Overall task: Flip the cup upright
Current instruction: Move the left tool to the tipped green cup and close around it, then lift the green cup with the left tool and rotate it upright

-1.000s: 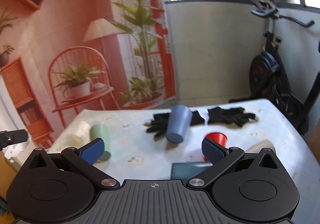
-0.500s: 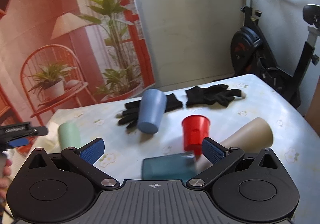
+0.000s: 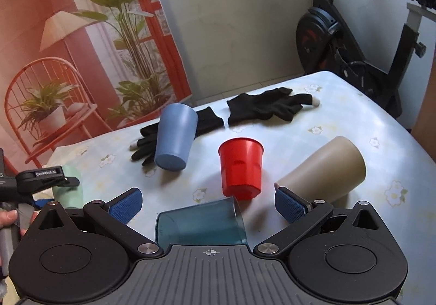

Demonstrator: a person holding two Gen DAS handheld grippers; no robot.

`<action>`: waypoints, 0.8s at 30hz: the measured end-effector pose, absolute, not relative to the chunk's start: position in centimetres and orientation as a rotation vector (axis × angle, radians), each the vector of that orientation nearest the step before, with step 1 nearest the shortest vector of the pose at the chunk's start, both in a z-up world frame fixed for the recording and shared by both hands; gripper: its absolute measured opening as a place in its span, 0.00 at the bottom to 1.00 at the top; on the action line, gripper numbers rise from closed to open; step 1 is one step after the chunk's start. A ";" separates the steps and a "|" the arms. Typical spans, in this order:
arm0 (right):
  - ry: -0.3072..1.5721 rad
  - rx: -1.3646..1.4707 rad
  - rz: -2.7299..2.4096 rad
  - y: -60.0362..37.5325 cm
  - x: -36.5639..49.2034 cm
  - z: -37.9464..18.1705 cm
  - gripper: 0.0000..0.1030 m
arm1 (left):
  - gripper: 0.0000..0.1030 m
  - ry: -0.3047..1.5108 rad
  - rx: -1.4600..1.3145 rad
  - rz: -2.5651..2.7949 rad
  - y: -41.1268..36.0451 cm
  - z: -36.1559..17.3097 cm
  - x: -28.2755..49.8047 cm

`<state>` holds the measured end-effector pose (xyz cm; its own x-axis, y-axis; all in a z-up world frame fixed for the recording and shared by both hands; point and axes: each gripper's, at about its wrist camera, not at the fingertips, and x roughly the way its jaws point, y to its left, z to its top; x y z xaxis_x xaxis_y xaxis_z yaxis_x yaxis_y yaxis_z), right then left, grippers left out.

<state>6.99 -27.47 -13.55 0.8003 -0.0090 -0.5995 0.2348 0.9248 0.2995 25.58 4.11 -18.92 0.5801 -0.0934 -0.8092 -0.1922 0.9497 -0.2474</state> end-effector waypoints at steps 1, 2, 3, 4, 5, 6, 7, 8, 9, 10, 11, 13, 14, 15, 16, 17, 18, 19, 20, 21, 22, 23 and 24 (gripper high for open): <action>0.633 0.374 -0.133 -27.5 7.1 -13.6 1.00 | 0.85 0.965 -0.324 0.060 4.0 -19.2 25.6; 0.635 0.375 -0.130 -27.4 7.1 -13.6 1.00 | 0.84 0.972 -0.323 0.056 3.9 -19.5 25.5; 0.637 0.375 -0.128 -27.4 7.1 -13.7 1.00 | 0.79 0.975 -0.324 0.047 3.9 -19.7 25.4; 0.640 0.375 -0.128 -27.3 7.1 -13.7 1.00 | 0.75 0.974 -0.324 0.036 3.7 -19.7 25.3; 0.642 0.375 -0.127 -27.3 7.0 -13.7 1.00 | 0.67 0.961 -0.309 0.018 3.6 -19.7 25.1; 0.643 0.374 -0.126 -27.2 7.0 -13.6 1.00 | 0.64 0.965 -0.294 -0.003 3.4 -19.6 25.2; 0.642 0.373 -0.125 -27.2 6.9 -13.6 1.00 | 0.64 0.968 -0.287 -0.005 3.4 -19.4 25.0; 0.642 0.370 -0.124 -27.1 6.7 -13.5 1.00 | 0.64 0.964 -0.284 -0.006 3.3 -19.1 24.7; 0.641 0.367 -0.123 -27.1 6.6 -13.4 1.00 | 0.64 0.954 -0.281 -0.016 3.3 -18.6 24.3; 0.639 0.365 -0.122 -27.0 6.6 -13.3 1.00 | 0.64 0.946 -0.279 -0.026 3.1 -18.2 24.0; 0.638 0.363 -0.121 -26.9 6.5 -13.2 1.00 | 0.64 0.944 -0.279 -0.039 3.1 -17.7 23.4; 0.636 0.361 -0.120 -26.7 6.3 -13.0 1.00 | 0.64 0.945 -0.278 -0.063 2.8 -16.7 22.3; 0.633 0.359 -0.119 -26.6 6.1 -12.8 1.00 | 0.64 0.941 -0.276 -0.074 2.7 -16.1 21.4; 0.629 0.357 -0.117 -26.5 6.0 -12.7 1.00 | 0.64 0.933 -0.274 -0.081 2.6 -15.7 20.7; 0.627 0.355 -0.116 -26.4 5.8 -12.6 1.00 | 0.64 0.924 -0.273 -0.088 2.4 -15.1 19.6; 0.625 0.354 -0.114 -26.3 5.6 -12.5 1.00 | 0.64 0.919 -0.275 -0.092 2.2 -14.7 18.5; 0.623 0.354 -0.112 -26.1 5.4 -12.4 1.00 | 0.64 0.919 -0.276 -0.097 1.8 -14.6 17.7; 0.622 0.354 -0.110 -26.0 5.1 -12.3 1.00 | 0.64 0.920 -0.276 -0.106 1.4 -14.5 16.6; 0.620 0.355 -0.107 -25.9 4.8 -12.2 1.00 | 0.64 0.920 -0.275 -0.116 0.9 -14.5 15.4; 0.617 0.355 -0.103 -25.8 4.5 -12.0 1.00 | 0.64 0.920 -0.272 -0.123 0.5 -14.5 14.6; 0.615 0.355 -0.099 -25.7 4.2 -11.9 1.00 | 0.64 0.920 -0.263 -0.137 -0.1 -14.7 13.7; 0.615 0.354 -0.098 -25.6 3.9 -11.8 1.00 | 0.64 0.921 -0.251 -0.152 -0.7 -14.8 12.7; 0.614 0.351 -0.096 -25.5 3.6 -11.7 1.00 | 0.64 0.923 -0.239 -0.164 -1.3 -15.1 11.9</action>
<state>3.55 -25.50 -11.74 0.8149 0.0157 -0.5793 0.1910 0.9365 0.2940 11.94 -1.30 -15.08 0.5938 -0.2419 -0.7674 0.0379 0.9611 -0.2737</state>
